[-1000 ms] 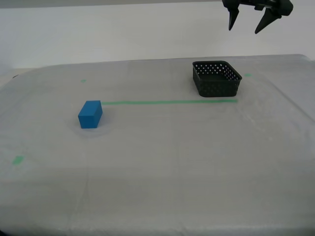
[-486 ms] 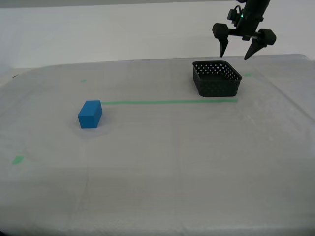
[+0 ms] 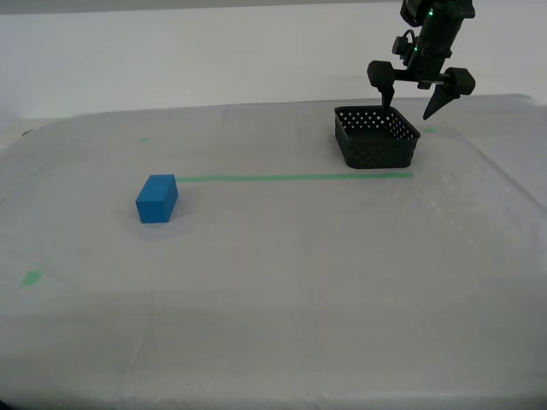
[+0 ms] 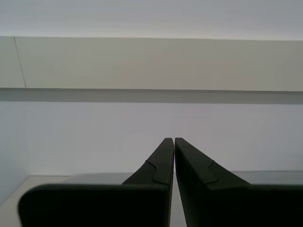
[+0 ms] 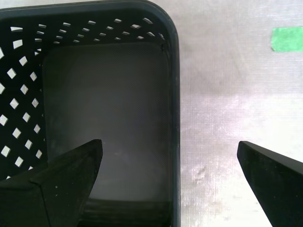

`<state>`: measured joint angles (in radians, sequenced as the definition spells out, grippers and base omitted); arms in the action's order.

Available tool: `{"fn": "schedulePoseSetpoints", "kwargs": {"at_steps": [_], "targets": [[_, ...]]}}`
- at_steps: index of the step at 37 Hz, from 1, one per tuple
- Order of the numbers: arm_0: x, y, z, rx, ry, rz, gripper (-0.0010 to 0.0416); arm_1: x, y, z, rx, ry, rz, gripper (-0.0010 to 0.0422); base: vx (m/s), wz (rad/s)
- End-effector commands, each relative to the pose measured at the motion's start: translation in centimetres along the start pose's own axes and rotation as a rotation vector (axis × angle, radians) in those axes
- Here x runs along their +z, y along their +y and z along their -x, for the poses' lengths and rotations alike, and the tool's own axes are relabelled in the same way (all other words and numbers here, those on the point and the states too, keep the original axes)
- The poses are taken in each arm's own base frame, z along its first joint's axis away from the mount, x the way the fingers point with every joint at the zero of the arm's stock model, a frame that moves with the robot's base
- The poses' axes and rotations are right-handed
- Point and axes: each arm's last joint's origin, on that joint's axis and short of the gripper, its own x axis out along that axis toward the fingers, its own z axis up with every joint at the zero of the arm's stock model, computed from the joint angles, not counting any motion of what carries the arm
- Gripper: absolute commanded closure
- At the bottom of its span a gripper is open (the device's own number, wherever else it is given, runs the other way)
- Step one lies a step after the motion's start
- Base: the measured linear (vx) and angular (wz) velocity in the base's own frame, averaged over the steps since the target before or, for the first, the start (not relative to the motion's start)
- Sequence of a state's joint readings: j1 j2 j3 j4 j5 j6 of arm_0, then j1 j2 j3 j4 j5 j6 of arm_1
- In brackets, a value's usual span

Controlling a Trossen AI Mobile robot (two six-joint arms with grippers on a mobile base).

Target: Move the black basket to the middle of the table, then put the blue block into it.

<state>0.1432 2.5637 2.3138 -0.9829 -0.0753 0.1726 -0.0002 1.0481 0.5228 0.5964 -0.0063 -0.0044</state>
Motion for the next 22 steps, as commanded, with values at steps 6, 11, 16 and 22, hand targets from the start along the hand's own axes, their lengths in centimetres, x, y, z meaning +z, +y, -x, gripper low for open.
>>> {"fn": "schedulePoseSetpoints", "kwargs": {"at_steps": [6, 11, 16, 22], "targets": [[-0.7, -0.3, -1.5, -0.030, 0.005, -0.003, 0.0006, 0.1, 0.0, 0.0, 0.000, -0.005, -0.001, 0.0412, 0.000, 0.000], [-1.1, -0.5, -2.7, -0.029, -0.002, -0.004, 0.0007, 0.1, 0.0, 0.0, 0.000, -0.005, -0.001, 0.0412, 0.000, 0.000], [-1.4, -0.6, -3.5, -0.038, -0.014, -0.003, 0.0007, 0.1, 0.0, 0.0, 0.000, -0.004, -0.001, 0.0412, 0.000, 0.000], [-1.7, -0.6, -3.9, -0.060, -0.016, -0.001, 0.0008, 0.1, 0.0, 0.0, 0.001, -0.004, -0.001, 0.0412, 0.000, 0.000]]}}
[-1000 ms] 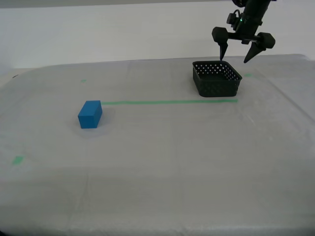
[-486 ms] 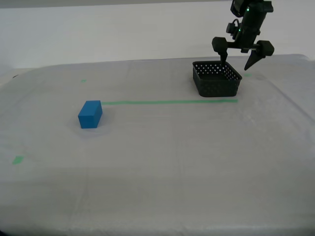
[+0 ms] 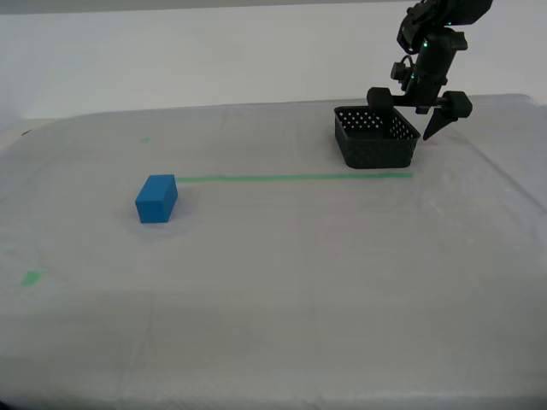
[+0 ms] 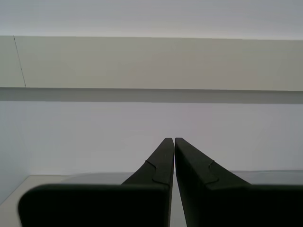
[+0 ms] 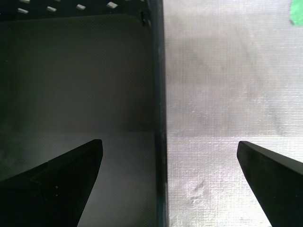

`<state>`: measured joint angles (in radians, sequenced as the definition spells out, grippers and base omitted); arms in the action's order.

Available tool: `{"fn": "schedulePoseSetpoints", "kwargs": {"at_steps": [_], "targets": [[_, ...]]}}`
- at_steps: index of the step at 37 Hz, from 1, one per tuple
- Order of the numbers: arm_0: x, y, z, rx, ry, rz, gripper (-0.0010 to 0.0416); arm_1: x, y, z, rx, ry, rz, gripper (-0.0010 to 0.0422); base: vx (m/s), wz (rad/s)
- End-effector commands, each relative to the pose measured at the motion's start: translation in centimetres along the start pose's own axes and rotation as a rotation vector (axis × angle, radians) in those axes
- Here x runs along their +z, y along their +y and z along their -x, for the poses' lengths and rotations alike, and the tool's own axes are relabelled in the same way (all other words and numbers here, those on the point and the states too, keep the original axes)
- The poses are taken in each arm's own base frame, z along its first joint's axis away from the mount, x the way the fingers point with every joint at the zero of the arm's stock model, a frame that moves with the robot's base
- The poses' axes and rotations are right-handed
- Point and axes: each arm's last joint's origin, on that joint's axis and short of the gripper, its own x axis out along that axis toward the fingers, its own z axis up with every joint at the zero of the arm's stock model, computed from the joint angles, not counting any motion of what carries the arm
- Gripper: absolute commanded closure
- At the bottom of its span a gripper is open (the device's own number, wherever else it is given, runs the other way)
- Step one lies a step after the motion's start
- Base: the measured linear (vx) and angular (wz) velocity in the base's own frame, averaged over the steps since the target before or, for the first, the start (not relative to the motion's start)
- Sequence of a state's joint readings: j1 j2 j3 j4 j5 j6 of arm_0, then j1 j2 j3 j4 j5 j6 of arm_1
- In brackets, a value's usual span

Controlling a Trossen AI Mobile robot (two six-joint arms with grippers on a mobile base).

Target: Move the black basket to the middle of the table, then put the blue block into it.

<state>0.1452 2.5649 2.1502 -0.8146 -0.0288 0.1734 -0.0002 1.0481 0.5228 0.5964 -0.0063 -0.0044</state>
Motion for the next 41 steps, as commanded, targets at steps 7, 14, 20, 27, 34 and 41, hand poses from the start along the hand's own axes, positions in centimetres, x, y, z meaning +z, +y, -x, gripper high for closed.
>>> {"fn": "schedulePoseSetpoints", "kwargs": {"at_steps": [7, 14, 20, 27, 34, 41], "targets": [[0.01, 0.01, -0.03, -0.028, -0.011, 0.003, 0.0027, 0.05, -0.01, 0.00, 0.000, -0.004, -0.001, 0.0412, 0.000, 0.000], [-0.02, 0.07, -0.03, -0.028, -0.009, 0.004, 0.0063, 0.06, 0.00, 0.00, 0.001, -0.005, -0.001, 0.0412, 0.000, 0.000], [-0.06, 0.24, -0.05, -0.027, -0.008, 0.007, 0.0094, 0.05, -0.01, 0.00, 0.000, -0.004, -0.001, 0.0412, 0.000, 0.000], [-0.08, 0.38, -0.04, -0.026, -0.008, 0.009, 0.0123, 0.05, -0.01, 0.00, 0.000, -0.004, -0.001, 0.0412, 0.000, 0.000], [-0.08, 0.46, -0.04, -0.025, -0.009, 0.011, 0.0174, 0.05, 0.00, 0.00, 0.001, -0.004, -0.002, 0.0412, 0.000, 0.000], [-0.05, 0.55, -0.06, -0.024, -0.015, 0.012, 0.0267, 0.05, -0.01, 0.00, 0.000, -0.004, -0.001, 0.0412, 0.000, 0.000]]}}
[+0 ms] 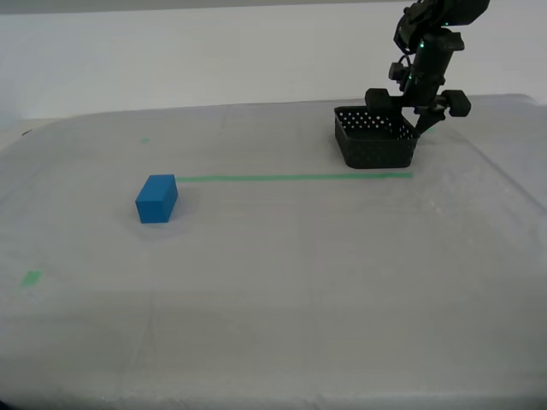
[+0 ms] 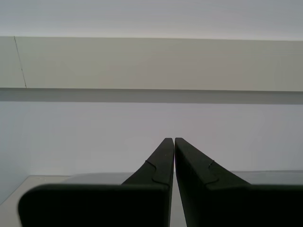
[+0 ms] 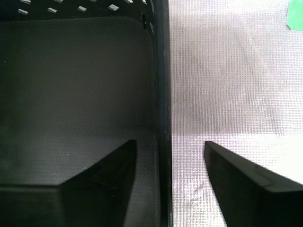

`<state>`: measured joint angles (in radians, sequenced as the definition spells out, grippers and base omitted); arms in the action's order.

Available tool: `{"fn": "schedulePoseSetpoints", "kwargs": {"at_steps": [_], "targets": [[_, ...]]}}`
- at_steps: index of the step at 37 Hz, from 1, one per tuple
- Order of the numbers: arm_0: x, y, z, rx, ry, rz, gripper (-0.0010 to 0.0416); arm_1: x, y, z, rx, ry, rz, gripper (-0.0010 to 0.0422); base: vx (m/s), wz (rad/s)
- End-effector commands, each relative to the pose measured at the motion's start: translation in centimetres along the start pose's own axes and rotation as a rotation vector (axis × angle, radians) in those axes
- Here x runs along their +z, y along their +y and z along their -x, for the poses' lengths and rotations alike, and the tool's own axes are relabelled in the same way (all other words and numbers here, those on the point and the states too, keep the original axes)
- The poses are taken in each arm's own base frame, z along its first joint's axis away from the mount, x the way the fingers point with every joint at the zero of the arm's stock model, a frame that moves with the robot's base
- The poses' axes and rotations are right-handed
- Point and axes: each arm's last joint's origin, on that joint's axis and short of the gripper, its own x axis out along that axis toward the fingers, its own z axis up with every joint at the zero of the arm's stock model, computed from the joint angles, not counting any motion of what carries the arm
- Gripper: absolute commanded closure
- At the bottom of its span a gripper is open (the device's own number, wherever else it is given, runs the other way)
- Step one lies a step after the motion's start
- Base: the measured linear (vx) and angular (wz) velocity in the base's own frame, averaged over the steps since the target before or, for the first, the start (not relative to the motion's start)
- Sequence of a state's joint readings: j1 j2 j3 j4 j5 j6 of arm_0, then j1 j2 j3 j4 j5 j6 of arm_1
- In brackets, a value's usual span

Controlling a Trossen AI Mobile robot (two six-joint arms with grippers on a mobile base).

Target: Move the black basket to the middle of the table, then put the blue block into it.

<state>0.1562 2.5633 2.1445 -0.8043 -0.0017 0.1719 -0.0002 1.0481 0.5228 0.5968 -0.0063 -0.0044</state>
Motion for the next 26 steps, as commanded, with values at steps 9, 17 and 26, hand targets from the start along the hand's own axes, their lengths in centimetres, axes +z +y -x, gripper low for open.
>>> {"fn": "schedulePoseSetpoints", "kwargs": {"at_steps": [9, 17, 26], "targets": [[0.18, 0.12, 0.01, 0.001, -0.019, 0.000, 0.0381, 0.05, 0.00, 0.00, 0.001, -0.004, -0.002, 0.0412, 0.000, 0.000], [0.19, 0.17, 0.01, 0.001, -0.021, -0.003, 0.0408, 0.05, -0.01, 0.00, 0.000, -0.004, -0.001, 0.0412, 0.000, 0.000], [0.21, 0.25, 0.04, 0.003, -0.024, -0.004, 0.0407, 0.05, -0.01, 0.00, 0.000, -0.004, -0.001, 0.0412, 0.000, 0.000]]}}
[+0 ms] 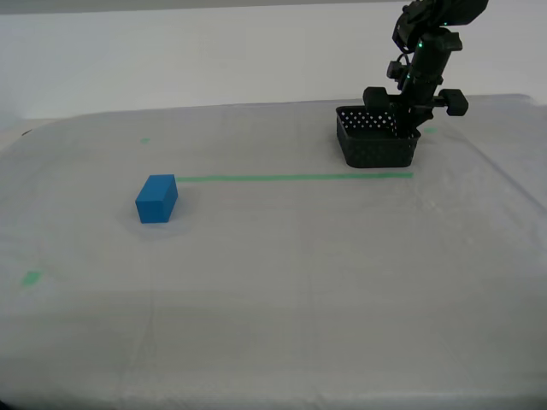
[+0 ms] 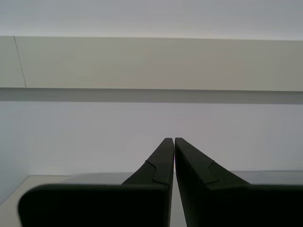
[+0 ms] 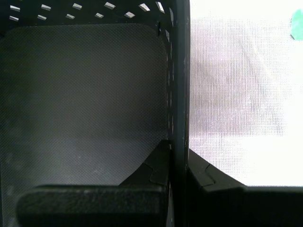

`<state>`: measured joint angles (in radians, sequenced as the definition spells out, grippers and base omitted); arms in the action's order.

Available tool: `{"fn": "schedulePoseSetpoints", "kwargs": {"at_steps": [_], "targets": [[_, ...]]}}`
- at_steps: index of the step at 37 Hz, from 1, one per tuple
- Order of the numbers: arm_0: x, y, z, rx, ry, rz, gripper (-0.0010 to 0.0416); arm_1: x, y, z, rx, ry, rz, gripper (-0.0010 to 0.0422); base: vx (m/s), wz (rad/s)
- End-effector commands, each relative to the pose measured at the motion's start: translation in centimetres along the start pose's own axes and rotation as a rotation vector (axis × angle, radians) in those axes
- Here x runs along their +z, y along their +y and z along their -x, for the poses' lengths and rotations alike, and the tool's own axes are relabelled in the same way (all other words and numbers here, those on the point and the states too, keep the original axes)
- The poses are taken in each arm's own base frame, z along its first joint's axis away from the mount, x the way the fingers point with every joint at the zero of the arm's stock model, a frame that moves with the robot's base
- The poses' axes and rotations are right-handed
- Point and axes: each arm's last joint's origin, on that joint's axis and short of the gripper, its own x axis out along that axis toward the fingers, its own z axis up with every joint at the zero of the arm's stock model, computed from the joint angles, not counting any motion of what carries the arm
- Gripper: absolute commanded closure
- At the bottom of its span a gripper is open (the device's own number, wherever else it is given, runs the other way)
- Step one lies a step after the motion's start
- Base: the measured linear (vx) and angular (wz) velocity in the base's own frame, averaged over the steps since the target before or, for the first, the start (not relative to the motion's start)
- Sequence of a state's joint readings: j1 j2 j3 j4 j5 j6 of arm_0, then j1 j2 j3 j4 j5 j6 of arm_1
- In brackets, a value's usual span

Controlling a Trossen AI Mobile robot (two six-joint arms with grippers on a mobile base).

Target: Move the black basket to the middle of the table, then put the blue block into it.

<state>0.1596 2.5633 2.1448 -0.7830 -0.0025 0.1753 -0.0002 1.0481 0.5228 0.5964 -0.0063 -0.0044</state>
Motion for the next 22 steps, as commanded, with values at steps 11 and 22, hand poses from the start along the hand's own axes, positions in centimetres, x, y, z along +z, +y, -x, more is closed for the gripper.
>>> {"fn": "schedulePoseSetpoints", "kwargs": {"at_steps": [11, 22], "targets": [[0.4, 0.4, 1.8, 0.008, -0.021, 0.001, 0.0407, 0.1, 0.0, 0.0, 0.001, -0.005, -0.001, 0.0412, 0.000, 0.000], [0.6, 0.6, 4.3, 0.009, -0.020, -0.001, 0.0407, 0.1, 0.0, 0.0, 0.000, -0.004, -0.001, 0.0412, 0.000, 0.000]]}}
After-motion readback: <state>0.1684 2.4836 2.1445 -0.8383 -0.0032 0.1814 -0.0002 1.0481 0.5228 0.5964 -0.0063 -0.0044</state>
